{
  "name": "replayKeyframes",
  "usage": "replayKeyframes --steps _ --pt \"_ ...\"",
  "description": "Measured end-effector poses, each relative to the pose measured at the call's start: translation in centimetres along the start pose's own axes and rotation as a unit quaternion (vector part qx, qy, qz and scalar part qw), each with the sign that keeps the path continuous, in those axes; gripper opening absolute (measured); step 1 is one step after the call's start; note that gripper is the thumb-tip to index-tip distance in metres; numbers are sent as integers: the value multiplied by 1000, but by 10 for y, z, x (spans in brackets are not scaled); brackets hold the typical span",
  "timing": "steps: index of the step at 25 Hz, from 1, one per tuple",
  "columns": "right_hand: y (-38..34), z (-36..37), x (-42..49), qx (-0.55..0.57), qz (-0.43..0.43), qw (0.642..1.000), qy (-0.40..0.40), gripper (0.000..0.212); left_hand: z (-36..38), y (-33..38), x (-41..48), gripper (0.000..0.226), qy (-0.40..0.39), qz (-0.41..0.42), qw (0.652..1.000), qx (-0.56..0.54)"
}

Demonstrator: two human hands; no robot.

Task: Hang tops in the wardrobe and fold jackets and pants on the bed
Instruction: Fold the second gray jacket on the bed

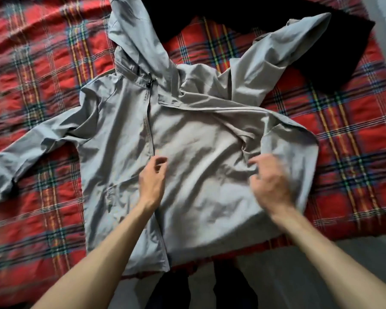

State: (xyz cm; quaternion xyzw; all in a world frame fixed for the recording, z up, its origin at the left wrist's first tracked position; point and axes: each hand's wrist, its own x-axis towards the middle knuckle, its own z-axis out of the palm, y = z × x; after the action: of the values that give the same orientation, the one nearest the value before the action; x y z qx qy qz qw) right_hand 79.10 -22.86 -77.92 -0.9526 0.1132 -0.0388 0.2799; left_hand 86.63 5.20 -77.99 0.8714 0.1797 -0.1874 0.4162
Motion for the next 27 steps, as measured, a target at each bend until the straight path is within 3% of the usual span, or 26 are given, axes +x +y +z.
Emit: replayKeyframes --steps 3,4,6,10,14,19,23,27 --pt "-60 70 -90 -8 -264 941 -212 23 -57 -96 -44 30 134 -89 983 94" --pt "-72 89 -121 -38 -322 910 -258 25 -75 -130 -59 37 171 -132 970 110" --pt "-81 113 -167 -88 -354 878 -309 24 -107 -192 -87 44 201 -206 949 125" --pt "-78 130 -204 -131 -324 905 -242 22 -137 -275 -129 40 140 -213 954 157" --pt "-92 139 -230 -187 -387 868 -249 28 -147 -299 -156 26 126 -176 968 124" --pt "-105 149 -230 -232 -376 864 -242 32 -151 -321 -170 28 166 -221 960 42" --pt "-110 161 -241 -248 -397 848 -247 40 -157 -335 -178 21 124 -232 964 36" --pt "-114 159 -239 -271 -388 851 -226 25 -166 -347 -171 9 104 -222 964 -106"
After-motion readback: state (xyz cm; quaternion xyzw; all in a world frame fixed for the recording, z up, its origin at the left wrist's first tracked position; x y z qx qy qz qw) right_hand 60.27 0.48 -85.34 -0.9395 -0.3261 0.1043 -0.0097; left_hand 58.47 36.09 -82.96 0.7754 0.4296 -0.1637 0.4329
